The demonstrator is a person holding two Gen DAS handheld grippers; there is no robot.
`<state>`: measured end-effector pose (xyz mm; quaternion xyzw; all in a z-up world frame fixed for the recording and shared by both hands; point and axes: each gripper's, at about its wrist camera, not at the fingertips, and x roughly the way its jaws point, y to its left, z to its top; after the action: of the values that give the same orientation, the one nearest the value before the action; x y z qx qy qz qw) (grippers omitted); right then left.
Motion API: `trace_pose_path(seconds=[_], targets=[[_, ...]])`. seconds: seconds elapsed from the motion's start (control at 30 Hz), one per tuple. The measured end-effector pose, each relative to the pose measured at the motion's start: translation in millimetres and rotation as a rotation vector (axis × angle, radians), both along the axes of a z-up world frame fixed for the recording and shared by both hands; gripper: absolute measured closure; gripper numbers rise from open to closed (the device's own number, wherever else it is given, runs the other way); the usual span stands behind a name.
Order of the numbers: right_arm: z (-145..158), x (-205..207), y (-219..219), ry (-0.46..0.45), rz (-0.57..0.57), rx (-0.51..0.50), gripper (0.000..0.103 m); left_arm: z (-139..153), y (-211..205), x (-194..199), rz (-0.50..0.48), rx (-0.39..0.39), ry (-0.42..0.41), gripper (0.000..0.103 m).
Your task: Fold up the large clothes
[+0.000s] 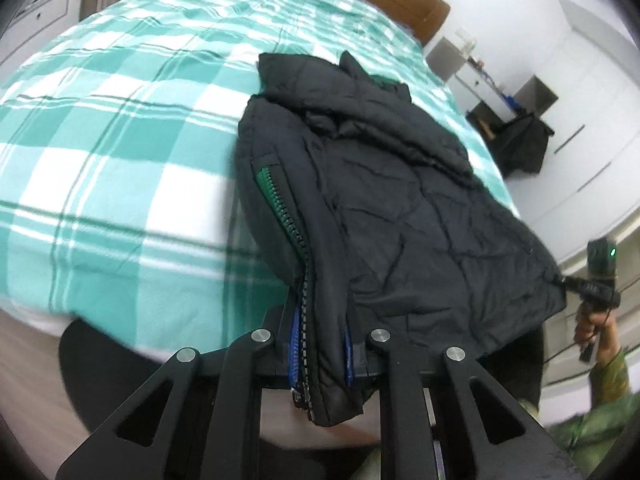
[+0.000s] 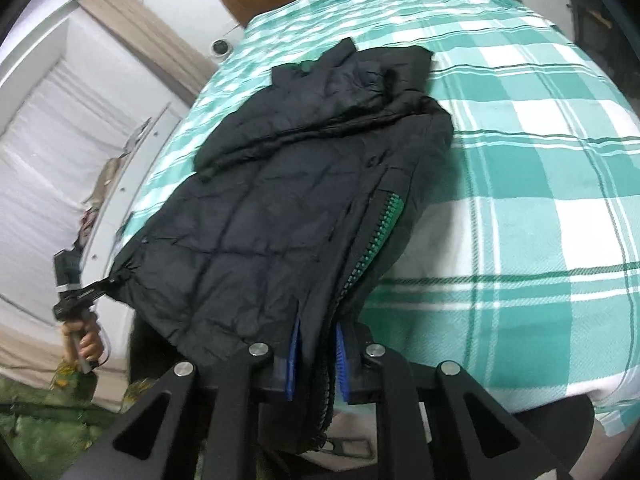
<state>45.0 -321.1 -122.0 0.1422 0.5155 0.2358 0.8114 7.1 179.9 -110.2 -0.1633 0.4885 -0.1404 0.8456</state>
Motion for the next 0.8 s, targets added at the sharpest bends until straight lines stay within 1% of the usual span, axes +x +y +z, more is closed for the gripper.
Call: trace_pose_path(seconds=[0.03, 0.1, 0.2, 0.23, 0.27, 0.3, 0.33, 0.37, 0.4, 0.43, 0.5, 0.53, 0.6, 0.67, 0.7, 0.77, 0.8], targets=[[-0.3, 4.6, 2.5, 0.006, 0.013, -0.003, 0.087, -1.2, -1.2, -6.8, -0.008, 0.010, 0.018, 0.088], [0.0, -4.4, 1.5, 0.029, 0.043, -0.006, 0.087, 0.2, -1.1, -18.0, -0.018, 0.007, 0.049, 0.089], [5.0, -16.7, -6.0, 0.060, 0.070, 0.019, 0.088, 14.7, 6.2, -51.8, -0.056, -0.024, 0.069, 0.089], [6.8, -18.3, -8.2, 0.069, 0.074, 0.035, 0.088, 20.6, 7.6, -55.8, -0.065, -0.028, 0.070, 0.089], [11.6, -21.7, -10.9, 0.080, 0.080, 0.066, 0.088, 32.0, 11.3, -66.4, -0.075, -0.049, 0.066, 0.089], [23.9, -29.1, -12.9, 0.084, 0.087, 0.117, 0.088, 44.0, 16.1, -72.7, -0.075, -0.083, 0.054, 0.089], [35.9, -33.6, -13.9, 0.076, 0.091, 0.158, 0.088, 59.4, 19.7, -73.9, -0.069, -0.134, 0.028, 0.089], [47.4, -34.2, -15.3, 0.062, 0.093, 0.197, 0.089, 77.3, 26.2, -73.3, -0.057, -0.184, -0.017, 0.089], [59.9, -32.4, -15.9, 0.036, 0.091, 0.232, 0.089, 88.5, 31.1, -72.2, -0.043, -0.211, -0.054, 0.089], [70.6, -27.6, -16.3, 0.004, 0.091, 0.263, 0.089, 102.4, 37.1, -62.6, -0.024, -0.245, -0.098, 0.089], [84.1, -5.3, -15.3, -0.061, 0.091, 0.312, 0.089, 114.9, 48.5, -35.0, 0.004, -0.291, -0.145, 0.089], [85.9, 10.7, -14.5, -0.081, 0.081, 0.328, 0.089, 115.7, 53.7, -10.8, 0.022, -0.313, -0.161, 0.089], [84.8, 51.3, -16.6, -0.108, 0.056, 0.371, 0.089, 110.0, 55.8, 32.6, 0.048, -0.319, -0.175, 0.089], [72.6, 102.8, -24.6, -0.106, -0.007, 0.441, 0.089, 93.5, 55.5, 87.2, 0.089, -0.337, -0.148, 0.089], [66.2, 124.7, -26.3, -0.097, -0.036, 0.458, 0.089, 88.6, 52.8, 105.8, 0.094, -0.342, -0.134, 0.089], [41.6, 174.9, -28.9, -0.065, -0.123, 0.487, 0.089, 73.2, 45.3, 151.1, 0.120, -0.300, -0.110, 0.087], [25.9, 192.4, -27.8, -0.046, -0.156, 0.499, 0.089, 66.3, 38.0, 174.0, 0.124, -0.261, -0.101, 0.084]])
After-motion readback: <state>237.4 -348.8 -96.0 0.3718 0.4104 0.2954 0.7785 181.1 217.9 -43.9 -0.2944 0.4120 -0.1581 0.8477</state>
